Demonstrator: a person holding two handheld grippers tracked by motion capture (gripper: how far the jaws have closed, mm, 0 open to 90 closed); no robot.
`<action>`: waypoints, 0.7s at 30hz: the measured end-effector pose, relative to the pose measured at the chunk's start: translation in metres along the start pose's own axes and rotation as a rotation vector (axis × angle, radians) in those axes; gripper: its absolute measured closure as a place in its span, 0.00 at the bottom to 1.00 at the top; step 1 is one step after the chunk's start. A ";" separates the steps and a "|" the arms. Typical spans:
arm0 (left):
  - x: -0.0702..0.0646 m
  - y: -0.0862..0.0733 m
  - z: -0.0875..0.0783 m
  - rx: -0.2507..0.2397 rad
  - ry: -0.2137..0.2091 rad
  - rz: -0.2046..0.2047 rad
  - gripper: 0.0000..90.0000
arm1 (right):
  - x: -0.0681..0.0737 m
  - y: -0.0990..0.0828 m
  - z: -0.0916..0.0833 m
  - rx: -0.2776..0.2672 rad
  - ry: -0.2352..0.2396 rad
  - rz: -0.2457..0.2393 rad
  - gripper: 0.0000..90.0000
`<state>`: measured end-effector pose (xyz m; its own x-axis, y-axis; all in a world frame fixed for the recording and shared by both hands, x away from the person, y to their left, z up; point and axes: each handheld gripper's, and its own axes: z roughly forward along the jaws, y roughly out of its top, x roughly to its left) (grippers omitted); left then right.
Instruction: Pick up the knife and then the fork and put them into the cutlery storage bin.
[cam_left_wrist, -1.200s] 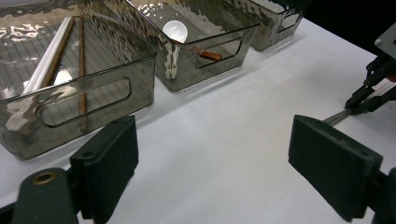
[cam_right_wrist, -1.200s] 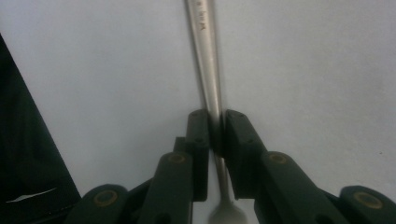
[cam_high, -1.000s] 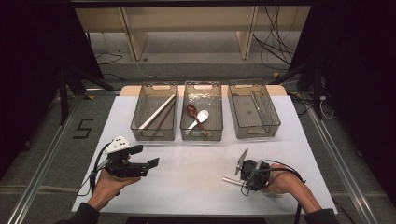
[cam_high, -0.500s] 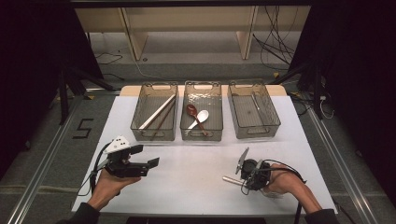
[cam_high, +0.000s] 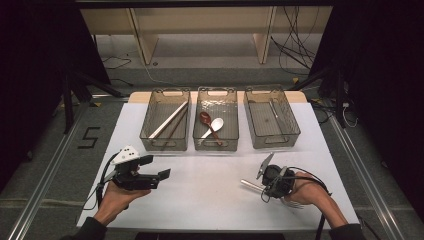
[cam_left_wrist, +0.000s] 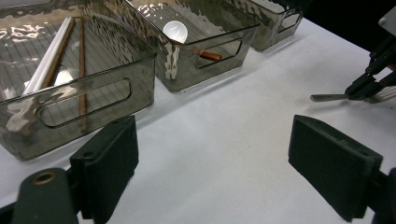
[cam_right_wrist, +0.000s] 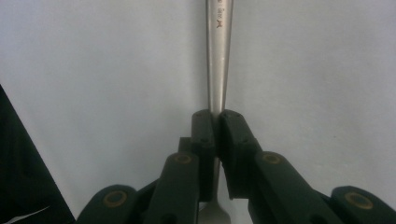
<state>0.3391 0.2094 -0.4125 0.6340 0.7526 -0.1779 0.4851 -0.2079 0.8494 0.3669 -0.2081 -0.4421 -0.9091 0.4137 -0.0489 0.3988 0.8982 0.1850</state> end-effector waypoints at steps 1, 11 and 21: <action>0.000 0.000 0.000 0.001 0.000 0.002 0.17 | -0.001 -0.001 -0.001 -0.008 -0.003 0.010 0.94; 0.000 0.000 0.000 -0.001 0.000 0.000 0.17 | -0.009 -0.005 -0.011 -0.090 -0.039 0.072 0.94; 0.000 0.000 0.000 -0.001 0.002 0.001 0.17 | -0.016 -0.009 -0.019 -0.169 -0.053 0.146 0.94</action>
<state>0.3390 0.2097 -0.4124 0.6334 0.7536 -0.1756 0.4837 -0.2085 0.8501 0.3759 -0.2253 -0.4248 -0.8337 0.5489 -0.0607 0.4958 0.7924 0.3554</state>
